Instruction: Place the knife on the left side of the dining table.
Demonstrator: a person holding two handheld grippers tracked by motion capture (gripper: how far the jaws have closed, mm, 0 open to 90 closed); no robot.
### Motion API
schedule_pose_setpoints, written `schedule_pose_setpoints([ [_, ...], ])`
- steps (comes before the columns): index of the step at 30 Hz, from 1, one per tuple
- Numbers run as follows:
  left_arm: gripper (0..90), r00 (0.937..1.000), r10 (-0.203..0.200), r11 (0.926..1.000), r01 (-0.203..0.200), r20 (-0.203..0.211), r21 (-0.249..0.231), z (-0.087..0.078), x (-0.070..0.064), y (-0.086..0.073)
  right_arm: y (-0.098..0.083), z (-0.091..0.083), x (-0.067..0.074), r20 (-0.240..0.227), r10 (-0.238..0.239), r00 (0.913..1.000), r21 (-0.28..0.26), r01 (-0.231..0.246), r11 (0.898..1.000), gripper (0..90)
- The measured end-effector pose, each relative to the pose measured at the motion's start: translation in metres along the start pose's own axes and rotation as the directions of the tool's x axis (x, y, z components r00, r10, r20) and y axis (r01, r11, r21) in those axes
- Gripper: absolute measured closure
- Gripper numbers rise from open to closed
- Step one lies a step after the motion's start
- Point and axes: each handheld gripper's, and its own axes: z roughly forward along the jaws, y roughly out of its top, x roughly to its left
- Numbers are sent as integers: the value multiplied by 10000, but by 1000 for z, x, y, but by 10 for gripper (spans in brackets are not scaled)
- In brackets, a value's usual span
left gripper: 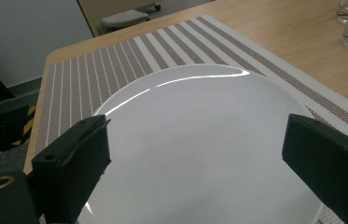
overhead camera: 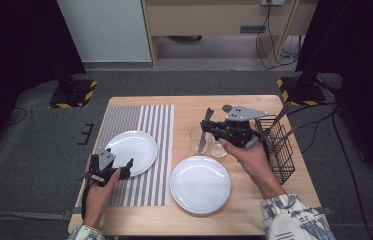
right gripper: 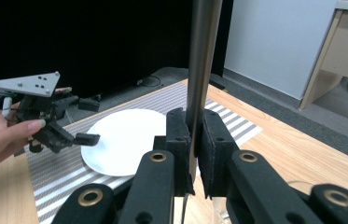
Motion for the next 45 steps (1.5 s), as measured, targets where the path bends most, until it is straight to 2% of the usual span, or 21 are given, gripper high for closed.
schedule_pose_setpoints([
  [8,70,10000,-66,9999,65,-50,-121,-1,0,1,0,17,7,18,-93,10000,88,93,9999,833],
  [20,70,10000,36,9999,-37,-52,-157,-1,-1,2,3,38,10,43,-97,9999,204,96,9997,834],
  [30,71,10000,73,9998,-73,-10,-187,0,-3,3,8,49,10,82,-59,9999,181,58,9998,834],
  [40,71,9999,135,9998,-133,81,-179,0,-5,3,8,54,7,173,-17,9998,241,12,9997,834],
  [45,72,9995,135,9997,-130,274,-182,-1,-7,6,8,57,6,228,-9,9997,281,3,9996,834],
])
